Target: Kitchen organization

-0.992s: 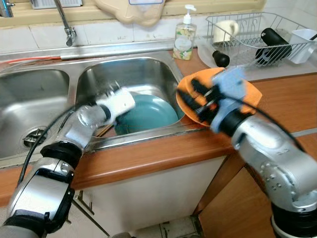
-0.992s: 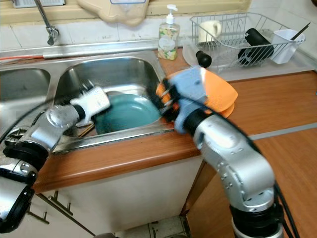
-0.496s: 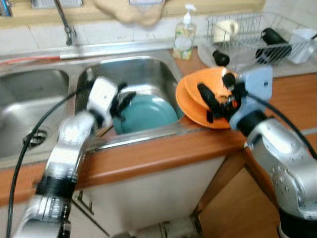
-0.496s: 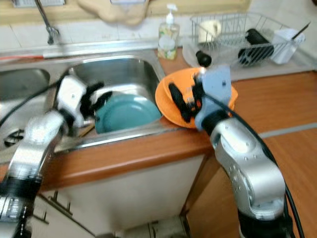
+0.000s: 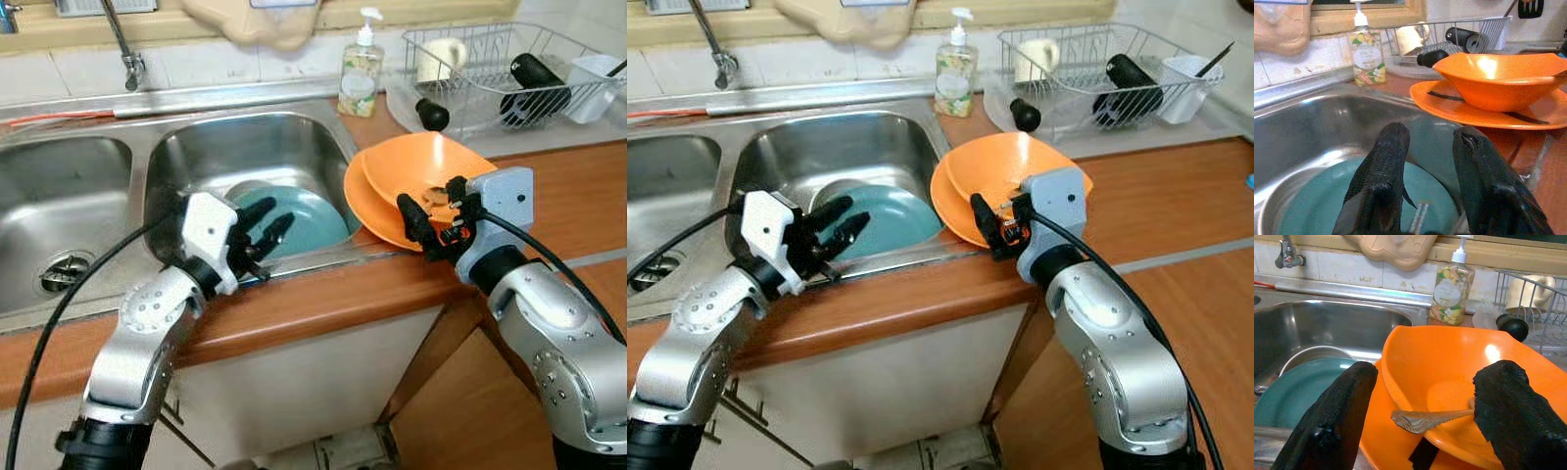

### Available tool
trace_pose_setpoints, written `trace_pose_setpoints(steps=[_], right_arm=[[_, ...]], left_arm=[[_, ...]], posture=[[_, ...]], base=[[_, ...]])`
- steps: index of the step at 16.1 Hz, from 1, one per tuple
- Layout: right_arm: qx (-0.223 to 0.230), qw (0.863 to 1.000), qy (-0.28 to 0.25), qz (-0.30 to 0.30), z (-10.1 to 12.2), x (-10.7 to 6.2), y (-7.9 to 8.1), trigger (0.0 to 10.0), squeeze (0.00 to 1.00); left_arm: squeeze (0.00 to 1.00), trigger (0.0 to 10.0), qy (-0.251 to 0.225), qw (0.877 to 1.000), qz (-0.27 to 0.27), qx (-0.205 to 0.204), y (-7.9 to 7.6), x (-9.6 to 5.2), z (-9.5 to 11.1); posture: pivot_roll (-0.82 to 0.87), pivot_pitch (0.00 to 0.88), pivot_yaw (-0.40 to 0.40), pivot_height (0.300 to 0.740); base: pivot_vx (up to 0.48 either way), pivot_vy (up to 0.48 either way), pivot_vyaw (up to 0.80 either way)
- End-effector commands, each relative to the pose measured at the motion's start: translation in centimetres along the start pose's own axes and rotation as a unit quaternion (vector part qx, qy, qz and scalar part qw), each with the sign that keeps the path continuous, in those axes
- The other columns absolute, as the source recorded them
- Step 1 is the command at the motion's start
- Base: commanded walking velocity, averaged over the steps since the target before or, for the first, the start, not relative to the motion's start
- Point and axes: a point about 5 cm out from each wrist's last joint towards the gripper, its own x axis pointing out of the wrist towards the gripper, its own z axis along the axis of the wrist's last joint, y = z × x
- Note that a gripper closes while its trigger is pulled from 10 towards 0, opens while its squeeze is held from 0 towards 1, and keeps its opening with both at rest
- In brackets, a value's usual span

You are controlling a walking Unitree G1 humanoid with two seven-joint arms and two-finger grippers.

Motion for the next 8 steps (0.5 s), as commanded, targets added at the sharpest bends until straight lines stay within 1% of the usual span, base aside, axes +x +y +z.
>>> trace_pose_setpoints(steps=[1, 3, 7, 8], right_arm=[[0.003, 1.000, 0.011, -0.014, -0.5, -0.2, -0.5, 10.0, 0.00], [0.014, 0.999, 0.019, -0.027, -1.0, -0.4, -0.9, 10.0, 0.00], [0.019, 0.999, 0.019, -0.030, -1.0, -0.4, -1.0, 10.0, 0.00], [0.027, 0.998, 0.024, -0.046, -1.5, -0.7, -1.6, 4.5, 0.00]], left_arm=[[0.00, 10.0, -0.005, 1.000, -0.001, -0.001, -0.3, 0.0, 0.6], [0.00, 10.0, -0.004, 1.000, -0.002, -0.008, -0.7, 0.1, 0.8], [0.00, 10.0, -0.004, 1.000, -0.002, -0.009, -0.8, 0.1, 0.8], [0.00, 10.0, -0.004, 1.000, -0.007, -0.010, -1.1, 0.2, 0.8]], posture=[[-0.04, 0.000, 0.013, 0.740], [-0.04, 0.000, 0.014, 0.740], [-0.04, 0.000, 0.014, 0.740], [-0.04, 0.000, 0.016, 0.740]], base=[[0.000, 0.000, 0.00], [0.000, 0.000, 0.00], [0.000, 0.000, 0.00], [0.000, 0.000, 0.00]])
